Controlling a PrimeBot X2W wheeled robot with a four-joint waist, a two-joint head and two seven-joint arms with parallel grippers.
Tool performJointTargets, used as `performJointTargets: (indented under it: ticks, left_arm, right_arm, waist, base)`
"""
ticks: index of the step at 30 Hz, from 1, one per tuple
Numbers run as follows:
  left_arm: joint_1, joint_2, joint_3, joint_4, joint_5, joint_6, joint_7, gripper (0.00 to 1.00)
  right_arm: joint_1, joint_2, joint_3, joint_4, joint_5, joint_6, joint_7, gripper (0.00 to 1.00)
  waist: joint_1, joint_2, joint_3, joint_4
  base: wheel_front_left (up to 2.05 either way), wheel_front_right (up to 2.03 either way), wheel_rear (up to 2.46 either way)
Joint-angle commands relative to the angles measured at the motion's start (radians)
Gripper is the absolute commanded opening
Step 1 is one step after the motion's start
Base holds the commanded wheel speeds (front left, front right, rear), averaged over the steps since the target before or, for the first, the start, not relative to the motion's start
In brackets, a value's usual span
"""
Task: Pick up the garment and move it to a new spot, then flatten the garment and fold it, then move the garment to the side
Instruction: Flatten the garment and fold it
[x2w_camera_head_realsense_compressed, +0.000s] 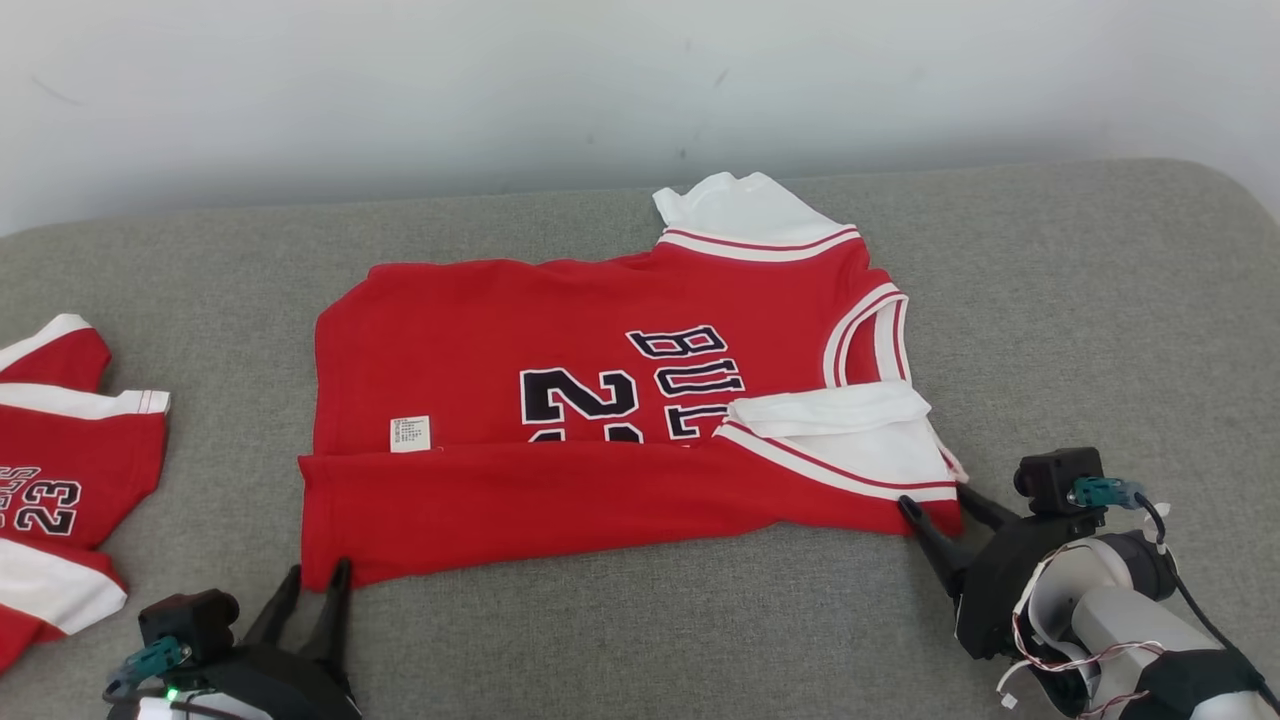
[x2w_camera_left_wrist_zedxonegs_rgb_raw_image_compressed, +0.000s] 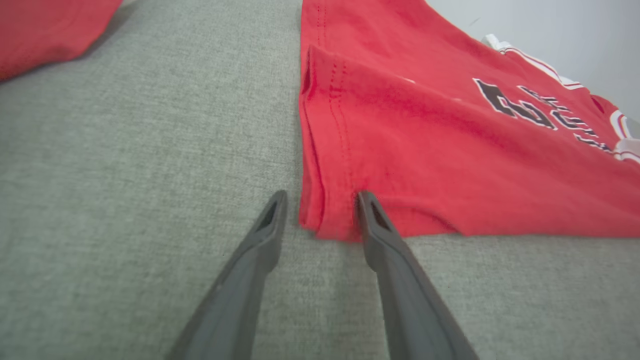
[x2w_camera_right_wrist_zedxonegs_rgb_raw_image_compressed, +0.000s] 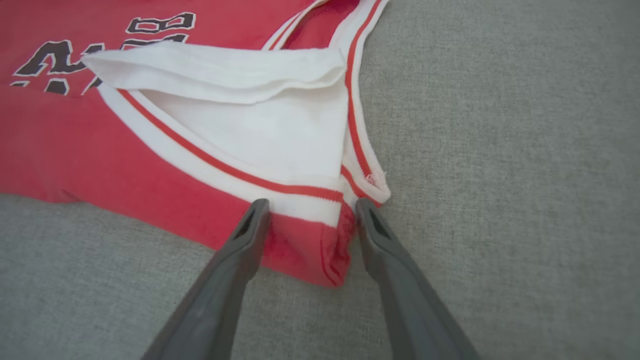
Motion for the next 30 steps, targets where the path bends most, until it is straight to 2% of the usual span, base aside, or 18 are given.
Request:
performJointTargets:
  ticks: [1, 6, 16, 22, 26, 30]
  left_arm:
    - [-0.002, -0.007, -0.011, 0.014, -0.013, -0.008, 0.005, 0.00]
    - [-0.009, -0.001, -0.019, 0.032, 0.003, -0.014, -0.001, 0.00]
    - [0.076, 0.027, 0.013, -0.057, 0.016, -0.005, -0.005, 0.00]
    - [0.159, 0.058, 0.011, -0.146, 0.009, 0.023, 0.012, 0.00]
    - [0.230, 0.073, 0.004, -0.239, -0.005, 0.058, 0.058, 0.00]
    - [0.326, 0.113, 0.008, -0.366, -0.025, 0.094, 0.121, 0.00]
  right_arm:
    - [0.006, 0.011, 0.011, 0.003, 0.000, 0.000, 0.012, 0.00]
    - [0.020, 0.000, 0.005, -0.005, 0.017, 0.000, 0.009, 0.00]
    - [0.088, -0.064, -0.028, -0.087, 0.081, -0.001, 0.028, 0.00]
    - [0.169, -0.125, -0.058, -0.162, 0.098, -0.001, 0.074, 0.00]
    - [0.238, -0.167, -0.090, -0.240, 0.107, -0.001, 0.125, 0.00]
    - [0.327, -0.211, -0.157, -0.339, 0.090, -0.001, 0.191, 0.00]
  waist:
    - [0.0001, 0.0000, -0.001, -0.001]
    - [0.0001, 0.0000, -0.016, 0.000]
    - [0.0001, 0.0000, -0.087, 0.013]
    - [0.0001, 0.0000, -0.125, 0.018]
    - [0.0001, 0.0000, -0.143, 0.019]
    - [0.0001, 0.0000, -0.150, 0.017]
  base:
    - [0.00, 0.00, 0.00]
    - [0.00, 0.00, 0.00]
    - [0.00, 0.00, 0.00]
    - [0.00, 0.00, 0.00]
    - [0.00, 0.00, 0.00]
    - [0.00, 0.00, 0.00]
